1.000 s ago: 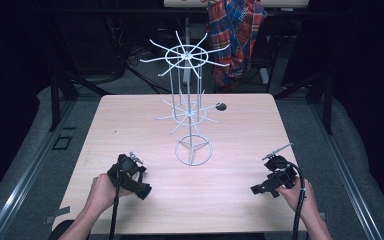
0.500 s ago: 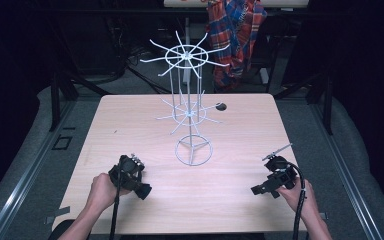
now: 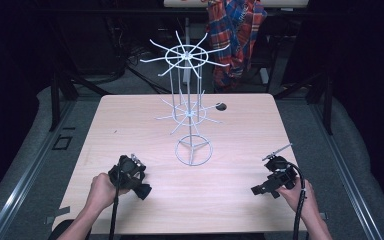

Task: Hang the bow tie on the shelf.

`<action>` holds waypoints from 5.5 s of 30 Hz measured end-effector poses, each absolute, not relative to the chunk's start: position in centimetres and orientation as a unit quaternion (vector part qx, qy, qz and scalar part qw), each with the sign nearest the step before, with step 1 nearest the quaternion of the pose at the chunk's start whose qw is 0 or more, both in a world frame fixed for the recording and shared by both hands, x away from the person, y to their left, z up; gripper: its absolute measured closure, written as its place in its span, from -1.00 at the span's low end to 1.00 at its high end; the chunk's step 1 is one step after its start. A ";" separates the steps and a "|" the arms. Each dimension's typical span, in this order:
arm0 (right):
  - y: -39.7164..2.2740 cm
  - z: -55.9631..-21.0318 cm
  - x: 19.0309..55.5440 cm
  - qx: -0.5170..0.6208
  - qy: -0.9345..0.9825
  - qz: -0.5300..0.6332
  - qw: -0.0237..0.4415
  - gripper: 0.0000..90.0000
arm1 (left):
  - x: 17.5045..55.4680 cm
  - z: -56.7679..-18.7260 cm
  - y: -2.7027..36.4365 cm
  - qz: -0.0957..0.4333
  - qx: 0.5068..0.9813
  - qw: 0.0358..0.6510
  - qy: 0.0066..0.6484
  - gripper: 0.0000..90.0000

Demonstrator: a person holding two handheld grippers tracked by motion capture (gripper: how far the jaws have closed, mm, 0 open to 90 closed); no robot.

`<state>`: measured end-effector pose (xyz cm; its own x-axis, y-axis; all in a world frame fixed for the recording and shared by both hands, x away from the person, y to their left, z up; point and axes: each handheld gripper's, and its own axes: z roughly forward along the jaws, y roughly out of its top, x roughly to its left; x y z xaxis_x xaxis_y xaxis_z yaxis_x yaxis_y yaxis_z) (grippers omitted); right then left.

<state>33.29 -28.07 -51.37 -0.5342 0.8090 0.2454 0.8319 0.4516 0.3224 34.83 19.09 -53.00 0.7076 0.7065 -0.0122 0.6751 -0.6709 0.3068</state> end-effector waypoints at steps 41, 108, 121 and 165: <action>-28.4 -51.3 33.3 -0.483 -0.851 -0.205 0.024 -0.79 | 34.7 -49.7 21.4 0.068 0.879 0.254 0.398 0.94; -28.4 -51.2 33.2 -0.488 -0.847 -0.210 0.020 -0.79 | 37.4 -44.1 21.3 0.143 0.820 0.385 0.398 0.95; -28.7 -51.0 33.1 -0.494 -0.842 -0.217 0.016 -0.79 | 37.7 -43.0 21.2 0.151 0.815 0.399 0.391 0.95; -28.7 -51.4 33.2 -0.506 -0.833 -0.222 0.019 -0.79 | 38.4 -39.9 17.9 0.163 0.814 0.449 0.330 0.95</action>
<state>33.21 -28.75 -51.43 -0.4880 0.8345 0.2560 0.8511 0.3897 0.3519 38.42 17.88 -39.91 0.7288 0.6840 -0.0313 0.3917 -0.3790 0.8384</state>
